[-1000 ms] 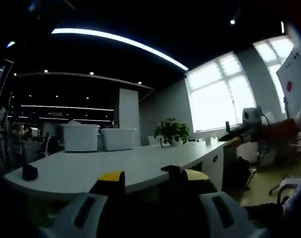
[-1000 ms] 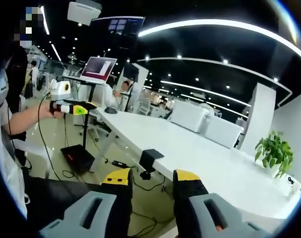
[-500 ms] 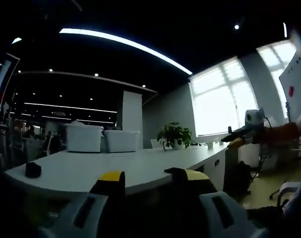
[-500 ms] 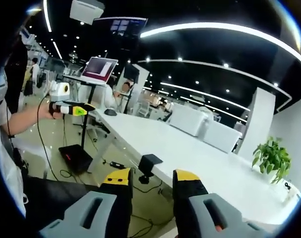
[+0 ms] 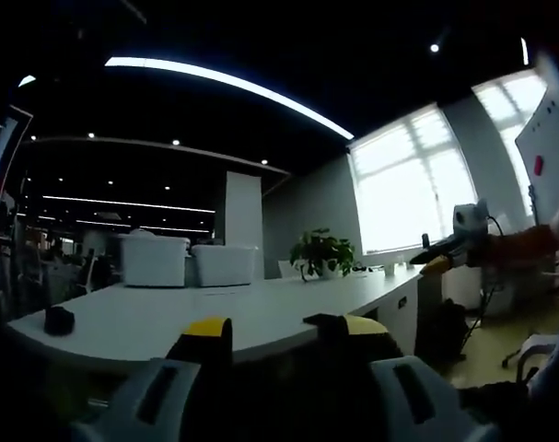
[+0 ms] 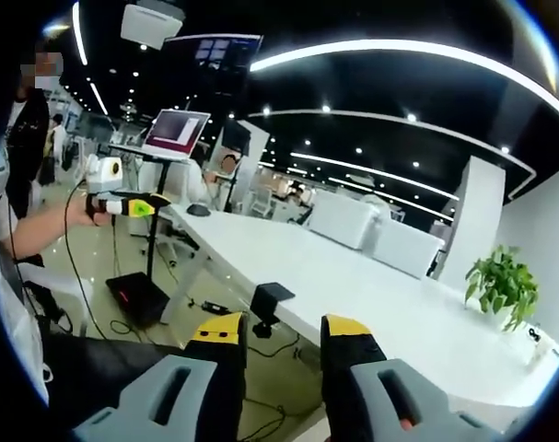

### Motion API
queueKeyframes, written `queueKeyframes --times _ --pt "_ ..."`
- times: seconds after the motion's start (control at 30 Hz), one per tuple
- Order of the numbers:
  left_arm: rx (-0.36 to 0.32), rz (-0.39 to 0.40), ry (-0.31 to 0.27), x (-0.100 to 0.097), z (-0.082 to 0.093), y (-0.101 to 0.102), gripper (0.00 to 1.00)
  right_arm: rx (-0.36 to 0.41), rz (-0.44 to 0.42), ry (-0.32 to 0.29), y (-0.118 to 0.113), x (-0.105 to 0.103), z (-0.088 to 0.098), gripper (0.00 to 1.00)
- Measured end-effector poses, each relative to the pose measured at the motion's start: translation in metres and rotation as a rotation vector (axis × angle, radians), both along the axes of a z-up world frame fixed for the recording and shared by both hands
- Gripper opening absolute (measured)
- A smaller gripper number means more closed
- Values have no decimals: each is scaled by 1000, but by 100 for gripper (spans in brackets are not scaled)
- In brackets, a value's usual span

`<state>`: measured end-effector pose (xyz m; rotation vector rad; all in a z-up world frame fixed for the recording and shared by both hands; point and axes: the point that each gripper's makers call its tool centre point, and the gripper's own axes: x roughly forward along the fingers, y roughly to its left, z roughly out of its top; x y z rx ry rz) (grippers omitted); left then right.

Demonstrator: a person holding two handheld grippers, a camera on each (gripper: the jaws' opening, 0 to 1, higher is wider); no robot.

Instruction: Clamp the fixed fixture on the desktop, loosen the retaining clip, secure it to the edge of the desk, and tighten the retaining clip.

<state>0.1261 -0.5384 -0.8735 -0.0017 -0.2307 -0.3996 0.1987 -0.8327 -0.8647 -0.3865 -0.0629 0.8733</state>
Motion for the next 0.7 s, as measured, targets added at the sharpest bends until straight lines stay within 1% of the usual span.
queueKeyframes --times 0.1,0.23,0.27,0.33,0.43,0.53,0.7 --pt "2 0 12 3 -4 -1 46 0 -4 7 -1 1 -4 31" --pt "-2 -2 11 3 -4 -4 46 1 -1 12 0 0 -7 31" --pt "0 -3 13 3 -5 -4 46 3 0 11 0 -1 -6 31" --pt "2 -2 15 5 -3 -3 46 17 1 -4 -2 -2 2 31" --pt "-6 6 8 6 3 -2 46 42 5 -16 -5 -5 12 31" --pt "5 4 -1 6 6 -6 46 35 3 -24 -7 -7 12 31" --pt "23 -5 9 9 1 -12 46 32 -9 -17 -14 -6 6 31"
